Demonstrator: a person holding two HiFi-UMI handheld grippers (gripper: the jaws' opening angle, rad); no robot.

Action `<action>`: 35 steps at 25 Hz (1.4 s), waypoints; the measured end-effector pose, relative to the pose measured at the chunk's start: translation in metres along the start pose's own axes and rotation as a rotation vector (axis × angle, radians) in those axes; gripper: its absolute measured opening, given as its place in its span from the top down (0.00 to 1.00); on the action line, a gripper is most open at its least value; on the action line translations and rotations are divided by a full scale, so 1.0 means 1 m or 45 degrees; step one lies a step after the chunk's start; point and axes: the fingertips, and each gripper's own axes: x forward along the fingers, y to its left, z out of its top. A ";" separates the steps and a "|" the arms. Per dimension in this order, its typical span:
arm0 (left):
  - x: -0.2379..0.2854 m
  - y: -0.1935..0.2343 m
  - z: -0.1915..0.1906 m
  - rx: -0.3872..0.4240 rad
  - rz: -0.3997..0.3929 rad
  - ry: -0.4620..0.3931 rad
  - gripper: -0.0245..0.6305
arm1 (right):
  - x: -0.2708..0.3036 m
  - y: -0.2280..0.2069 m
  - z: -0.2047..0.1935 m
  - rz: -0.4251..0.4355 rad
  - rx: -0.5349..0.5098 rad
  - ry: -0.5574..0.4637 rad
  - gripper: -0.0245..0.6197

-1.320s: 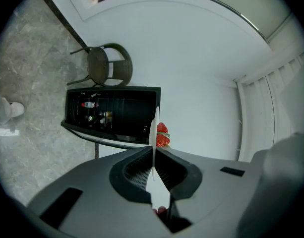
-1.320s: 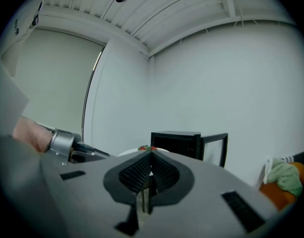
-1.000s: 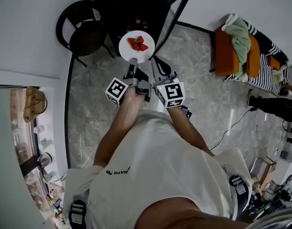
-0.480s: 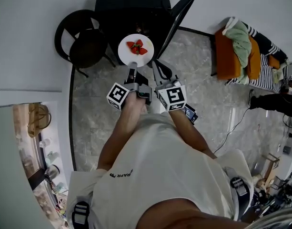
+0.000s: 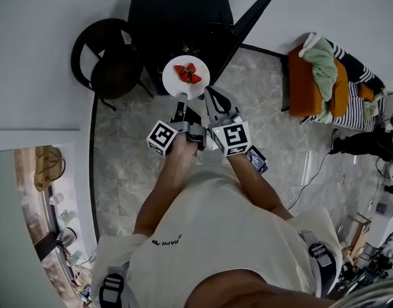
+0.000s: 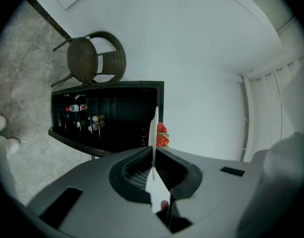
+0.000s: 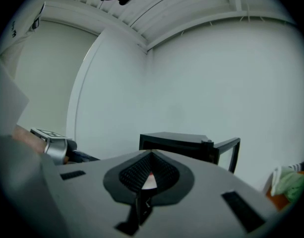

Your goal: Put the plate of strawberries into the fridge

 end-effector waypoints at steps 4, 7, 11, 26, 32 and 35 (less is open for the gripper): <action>0.011 0.006 -0.001 0.005 0.015 -0.017 0.94 | 0.009 -0.011 -0.006 0.018 0.002 0.011 0.94; 0.020 0.012 0.001 0.011 0.029 -0.029 0.94 | 0.017 -0.020 -0.010 0.024 0.017 0.010 0.94; 0.037 0.016 0.005 0.006 0.037 -0.042 0.94 | 0.028 -0.029 -0.015 0.039 0.017 0.015 0.94; 0.083 0.051 0.010 0.001 0.049 -0.096 0.94 | 0.056 -0.063 -0.040 0.003 0.052 0.035 0.94; 0.091 0.065 0.015 -0.004 0.057 -0.093 0.94 | 0.062 -0.064 -0.054 0.008 0.059 0.049 0.94; 0.096 0.074 0.018 -0.009 0.062 -0.093 0.94 | 0.066 -0.064 -0.057 0.010 0.062 0.049 0.94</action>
